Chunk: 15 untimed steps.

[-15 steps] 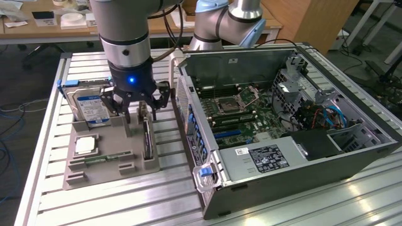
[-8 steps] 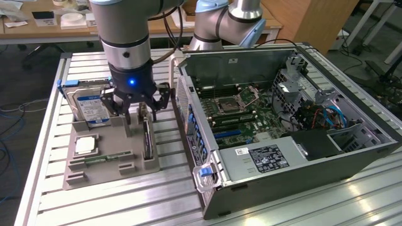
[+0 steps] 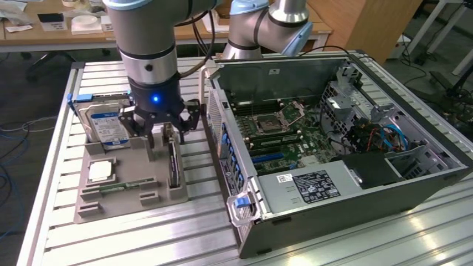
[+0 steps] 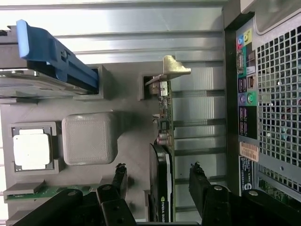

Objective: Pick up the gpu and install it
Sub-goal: 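Pick up the gpu and move the gpu toward the slot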

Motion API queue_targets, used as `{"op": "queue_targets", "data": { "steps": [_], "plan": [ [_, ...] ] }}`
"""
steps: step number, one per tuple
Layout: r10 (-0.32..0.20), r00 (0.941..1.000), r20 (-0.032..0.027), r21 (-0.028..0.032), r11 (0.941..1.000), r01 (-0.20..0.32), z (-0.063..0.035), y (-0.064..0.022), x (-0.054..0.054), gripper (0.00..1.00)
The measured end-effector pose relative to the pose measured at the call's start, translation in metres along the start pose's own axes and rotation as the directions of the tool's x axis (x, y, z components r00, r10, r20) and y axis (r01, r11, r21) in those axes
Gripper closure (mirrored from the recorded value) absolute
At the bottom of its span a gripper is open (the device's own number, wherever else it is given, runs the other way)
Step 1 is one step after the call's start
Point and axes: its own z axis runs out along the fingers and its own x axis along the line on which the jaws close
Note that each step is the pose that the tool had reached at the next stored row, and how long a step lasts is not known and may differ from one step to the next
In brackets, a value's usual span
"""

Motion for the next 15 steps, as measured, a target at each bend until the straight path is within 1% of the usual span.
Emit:
{"op": "queue_targets", "data": {
  "steps": [6, 9, 15],
  "plan": [
    [0.003, 1.0000, 0.0007, -0.0002, 1.0000, -0.003, 0.0035, -0.0089, -0.003, 0.35],
    [0.003, 1.0000, 0.0005, -0.0002, 1.0000, -0.003, 0.0089, -0.0093, -0.007, 0.35],
    [0.005, 1.0000, 0.0006, 0.0000, 1.0000, -0.005, 0.0197, -0.0098, -0.007, 0.35]
  ]
}}
